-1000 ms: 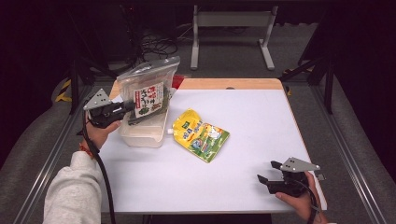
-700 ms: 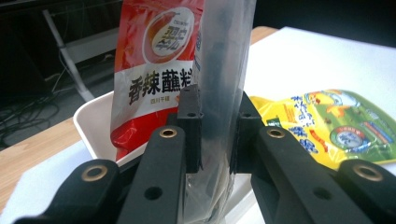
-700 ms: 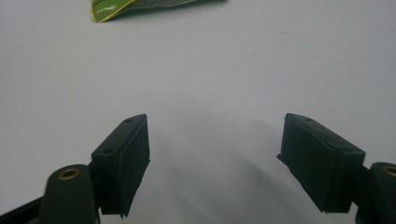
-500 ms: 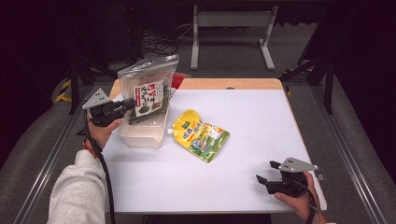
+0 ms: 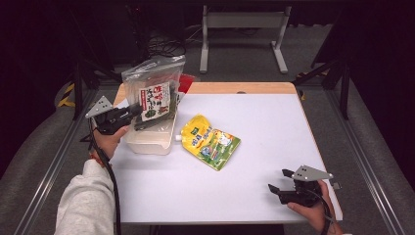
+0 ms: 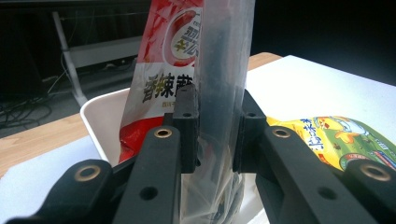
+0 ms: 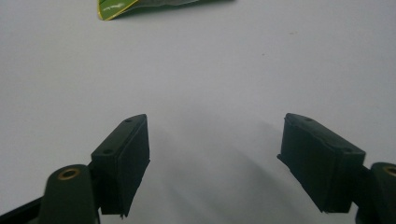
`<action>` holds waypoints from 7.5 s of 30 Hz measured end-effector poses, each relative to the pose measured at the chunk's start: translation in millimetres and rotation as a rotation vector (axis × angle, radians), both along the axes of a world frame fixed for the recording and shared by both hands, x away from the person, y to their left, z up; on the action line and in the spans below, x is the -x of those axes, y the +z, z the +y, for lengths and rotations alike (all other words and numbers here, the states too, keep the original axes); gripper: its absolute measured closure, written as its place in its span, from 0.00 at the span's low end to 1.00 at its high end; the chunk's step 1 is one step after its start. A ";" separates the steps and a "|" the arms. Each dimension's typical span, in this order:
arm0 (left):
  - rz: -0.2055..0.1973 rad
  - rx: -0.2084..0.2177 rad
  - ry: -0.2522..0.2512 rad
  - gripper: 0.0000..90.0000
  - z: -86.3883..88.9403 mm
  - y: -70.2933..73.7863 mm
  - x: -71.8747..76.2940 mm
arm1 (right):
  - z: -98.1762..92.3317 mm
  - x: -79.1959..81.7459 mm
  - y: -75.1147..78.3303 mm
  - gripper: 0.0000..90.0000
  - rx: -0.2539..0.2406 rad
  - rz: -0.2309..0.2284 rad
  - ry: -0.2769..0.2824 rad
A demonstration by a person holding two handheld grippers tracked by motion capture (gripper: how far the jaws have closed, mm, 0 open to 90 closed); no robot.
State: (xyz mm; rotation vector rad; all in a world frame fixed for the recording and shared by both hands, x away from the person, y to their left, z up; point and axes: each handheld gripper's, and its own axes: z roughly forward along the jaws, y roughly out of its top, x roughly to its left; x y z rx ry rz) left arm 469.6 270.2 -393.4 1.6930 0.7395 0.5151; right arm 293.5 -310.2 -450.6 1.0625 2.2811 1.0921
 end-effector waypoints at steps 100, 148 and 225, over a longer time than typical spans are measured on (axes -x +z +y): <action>0.212 -0.371 -0.109 0.21 -49.5 -65.3 150.6 | 102.9 -153.8 8.6 0.41 -0.027 0.009 0.117; 0.352 -0.281 -0.214 0.18 -106.1 -72.8 107.0 | 114.0 -180.3 -0.6 0.54 -0.131 0.298 0.331; 0.173 -0.034 -0.347 0.95 -118.9 -25.5 100.8 | 153.9 -71.8 15.0 0.76 -0.091 -0.122 0.588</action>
